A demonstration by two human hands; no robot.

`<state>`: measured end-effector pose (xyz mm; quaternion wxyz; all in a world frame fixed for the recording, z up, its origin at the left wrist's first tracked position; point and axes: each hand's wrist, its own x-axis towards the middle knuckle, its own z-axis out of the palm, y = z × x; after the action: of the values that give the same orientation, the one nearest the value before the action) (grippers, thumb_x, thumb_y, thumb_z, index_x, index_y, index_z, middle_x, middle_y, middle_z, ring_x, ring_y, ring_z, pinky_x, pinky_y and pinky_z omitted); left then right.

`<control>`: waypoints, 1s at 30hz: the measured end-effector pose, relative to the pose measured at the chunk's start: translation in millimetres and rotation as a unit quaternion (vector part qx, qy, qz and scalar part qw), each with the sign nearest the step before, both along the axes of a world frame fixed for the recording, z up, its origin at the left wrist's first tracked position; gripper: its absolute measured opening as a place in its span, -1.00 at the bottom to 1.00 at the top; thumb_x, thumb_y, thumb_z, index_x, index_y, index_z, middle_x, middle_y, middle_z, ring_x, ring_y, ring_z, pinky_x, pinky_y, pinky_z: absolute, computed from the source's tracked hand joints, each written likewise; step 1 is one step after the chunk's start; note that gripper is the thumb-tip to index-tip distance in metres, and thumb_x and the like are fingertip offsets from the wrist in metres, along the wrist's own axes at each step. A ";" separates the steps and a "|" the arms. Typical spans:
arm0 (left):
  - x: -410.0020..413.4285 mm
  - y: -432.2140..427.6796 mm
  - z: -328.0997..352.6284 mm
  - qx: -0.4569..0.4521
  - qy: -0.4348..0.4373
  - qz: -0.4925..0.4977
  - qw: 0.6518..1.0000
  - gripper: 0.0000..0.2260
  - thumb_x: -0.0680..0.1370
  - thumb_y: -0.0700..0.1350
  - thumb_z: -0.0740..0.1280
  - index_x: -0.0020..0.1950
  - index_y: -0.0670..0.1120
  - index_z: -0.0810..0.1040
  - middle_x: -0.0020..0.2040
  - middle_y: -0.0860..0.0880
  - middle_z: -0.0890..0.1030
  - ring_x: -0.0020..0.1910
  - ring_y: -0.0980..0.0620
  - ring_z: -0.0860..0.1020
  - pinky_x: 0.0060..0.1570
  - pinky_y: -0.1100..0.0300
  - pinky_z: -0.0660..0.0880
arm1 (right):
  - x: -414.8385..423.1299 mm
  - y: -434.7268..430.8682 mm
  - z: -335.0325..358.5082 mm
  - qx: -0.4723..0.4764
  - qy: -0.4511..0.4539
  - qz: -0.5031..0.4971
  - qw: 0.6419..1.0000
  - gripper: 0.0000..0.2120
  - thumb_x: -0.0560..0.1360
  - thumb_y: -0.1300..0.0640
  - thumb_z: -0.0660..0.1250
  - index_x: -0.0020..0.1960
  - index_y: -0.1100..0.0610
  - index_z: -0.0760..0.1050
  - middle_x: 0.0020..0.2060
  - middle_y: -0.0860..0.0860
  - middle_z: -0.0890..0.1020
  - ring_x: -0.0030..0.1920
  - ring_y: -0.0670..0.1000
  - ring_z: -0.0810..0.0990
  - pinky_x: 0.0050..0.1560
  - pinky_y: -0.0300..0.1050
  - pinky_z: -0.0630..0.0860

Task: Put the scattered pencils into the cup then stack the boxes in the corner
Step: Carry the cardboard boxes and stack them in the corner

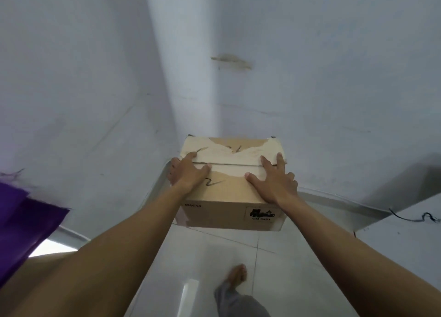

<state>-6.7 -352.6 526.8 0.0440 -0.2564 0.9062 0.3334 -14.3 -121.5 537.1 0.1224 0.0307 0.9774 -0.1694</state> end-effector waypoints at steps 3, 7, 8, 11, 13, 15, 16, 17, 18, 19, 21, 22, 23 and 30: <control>-27.0 -15.6 -23.8 0.007 -0.026 -0.016 1.000 -0.42 0.41 0.27 0.35 0.40 0.16 0.34 0.36 -0.14 0.32 0.33 -0.20 0.35 0.28 -0.02 0.33 | -28.3 -14.1 -29.8 -0.008 -0.031 -0.002 0.999 -0.23 0.42 -0.45 0.10 0.53 -0.21 0.00 0.57 -0.07 -0.19 0.40 0.34 0.23 0.36 0.21 0.23; -78.4 -42.7 -48.5 0.021 -0.073 -0.014 0.997 -0.41 0.40 0.26 0.37 0.40 0.16 0.35 0.38 -0.11 0.34 0.36 -0.18 0.35 0.30 -0.03 0.30 | -78.4 -39.7 -60.9 -0.023 -0.071 -0.003 0.997 -0.22 0.42 -0.46 0.11 0.53 -0.21 0.00 0.56 -0.08 -0.21 0.43 0.34 0.19 0.38 0.23 0.19; -91.1 -47.7 -53.7 0.023 -0.084 -0.016 0.996 -0.41 0.41 0.25 0.37 0.40 0.15 0.35 0.39 -0.10 0.35 0.36 -0.18 0.35 0.30 -0.03 0.30 | -92.8 -44.2 -66.7 -0.023 -0.084 -0.003 0.996 -0.22 0.41 -0.46 0.12 0.54 -0.21 0.00 0.57 -0.08 -0.20 0.44 0.34 0.18 0.38 0.23 0.19; -118.8 -60.0 -70.2 0.045 -0.099 -0.010 0.994 -0.41 0.41 0.22 0.39 0.40 0.13 0.36 0.40 -0.12 0.32 0.37 -0.18 0.35 0.35 -0.04 0.31 | -128.5 -54.3 -81.4 -0.019 -0.104 0.006 0.994 -0.21 0.41 -0.46 0.13 0.54 -0.20 0.00 0.56 -0.08 -0.20 0.44 0.35 0.17 0.39 0.24 0.18; -141.7 -70.9 -86.7 0.067 -0.112 -0.010 0.991 -0.39 0.41 0.20 0.42 0.41 0.12 0.35 0.42 -0.13 0.28 0.38 -0.19 0.34 0.38 -0.08 0.30 | -155.6 -64.1 -95.0 -0.016 -0.110 0.009 0.994 -0.19 0.40 -0.46 0.15 0.54 -0.20 -0.02 0.56 -0.08 -0.22 0.43 0.35 0.17 0.38 0.25 0.20; -157.7 -83.0 -104.3 0.083 -0.127 -0.011 0.988 -0.37 0.39 0.19 0.44 0.42 0.12 0.34 0.42 -0.13 0.28 0.38 -0.18 0.34 0.36 -0.10 0.34 | -175.0 -77.1 -110.3 -0.007 -0.118 0.007 0.993 -0.15 0.38 -0.46 0.18 0.54 -0.19 -0.06 0.55 -0.06 -0.28 0.42 0.35 0.20 0.35 0.25 0.24; -163.2 -89.1 -112.8 0.089 -0.133 -0.012 0.987 -0.35 0.38 0.18 0.45 0.42 0.12 0.33 0.41 -0.13 0.28 0.36 -0.18 0.35 0.33 -0.10 0.36 | -182.5 -83.1 -118.9 -0.006 -0.122 0.005 0.993 -0.12 0.37 -0.45 0.21 0.54 -0.19 -0.09 0.54 -0.04 -0.31 0.41 0.35 0.22 0.34 0.24 0.26; -166.8 -93.8 -120.3 0.096 -0.136 -0.011 0.986 -0.34 0.37 0.18 0.46 0.42 0.12 0.32 0.40 -0.13 0.28 0.35 -0.18 0.36 0.32 -0.10 0.37 | -187.3 -87.5 -125.3 -0.006 -0.127 0.001 0.992 -0.09 0.37 -0.44 0.23 0.54 -0.20 -0.13 0.53 -0.02 -0.36 0.40 0.35 0.23 0.33 0.23 0.28; -172.7 -101.1 -130.8 0.100 -0.142 -0.011 0.985 -0.33 0.36 0.17 0.47 0.41 0.13 0.32 0.39 -0.12 0.28 0.34 -0.18 0.36 0.32 -0.09 0.37 | -194.2 -94.2 -136.1 -0.009 -0.133 -0.004 0.991 -0.07 0.36 -0.44 0.25 0.54 -0.20 -0.16 0.51 0.00 -0.39 0.40 0.35 0.24 0.32 0.21 0.29; -178.1 -107.8 -141.9 0.103 -0.145 -0.009 0.984 -0.33 0.35 0.17 0.47 0.41 0.13 0.32 0.39 -0.12 0.27 0.34 -0.17 0.36 0.33 -0.08 0.36 | -200.8 -99.5 -145.8 -0.014 -0.137 -0.014 0.990 -0.05 0.36 -0.43 0.27 0.54 -0.20 -0.18 0.50 0.02 -0.43 0.39 0.35 0.25 0.32 0.20 0.30; -188.4 -121.3 -164.8 0.111 -0.149 -0.014 0.982 -0.31 0.34 0.16 0.50 0.41 0.13 0.33 0.40 -0.12 0.26 0.36 -0.15 0.35 0.35 -0.05 0.34 | -213.7 -109.5 -166.5 -0.024 -0.144 -0.034 0.989 -0.02 0.35 -0.40 0.31 0.54 -0.19 -0.18 0.49 0.08 -0.43 0.39 0.35 0.26 0.31 0.19 0.32; -198.4 -132.6 -184.7 0.111 -0.153 -0.018 0.982 -0.29 0.33 0.16 0.50 0.42 0.13 0.33 0.41 -0.12 0.26 0.36 -0.14 0.35 0.35 -0.04 0.35 | -224.5 -119.5 -186.1 -0.034 -0.153 -0.046 0.987 -0.02 0.34 -0.39 0.33 0.54 -0.18 -0.16 0.50 0.10 -0.40 0.40 0.36 0.26 0.32 0.20 0.32; -206.5 -141.3 -201.6 0.110 -0.157 -0.022 0.981 -0.28 0.32 0.16 0.51 0.43 0.12 0.32 0.42 -0.12 0.25 0.37 -0.14 0.34 0.35 -0.03 0.35 | -232.2 -126.9 -201.3 -0.045 -0.165 -0.061 0.983 -0.02 0.34 -0.38 0.35 0.55 -0.17 -0.13 0.52 0.12 -0.33 0.40 0.36 0.25 0.33 0.21 0.32; -242.7 -195.7 -327.5 0.049 -0.209 -0.084 0.973 -0.18 0.31 0.25 0.48 0.49 0.11 0.24 0.46 -0.12 0.17 0.42 -0.16 0.27 0.35 -0.02 0.31 | -246.9 -188.8 -322.7 -0.084 -0.197 -0.139 0.967 -0.07 0.35 -0.28 0.40 0.54 -0.13 -0.04 0.54 0.09 0.01 0.38 0.31 0.28 0.33 0.20 0.30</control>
<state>-249.5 -548.3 199.3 0.2729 -0.2407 0.8778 0.3114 -261.1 -310.3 214.3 0.2898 0.1884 0.9027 -0.2564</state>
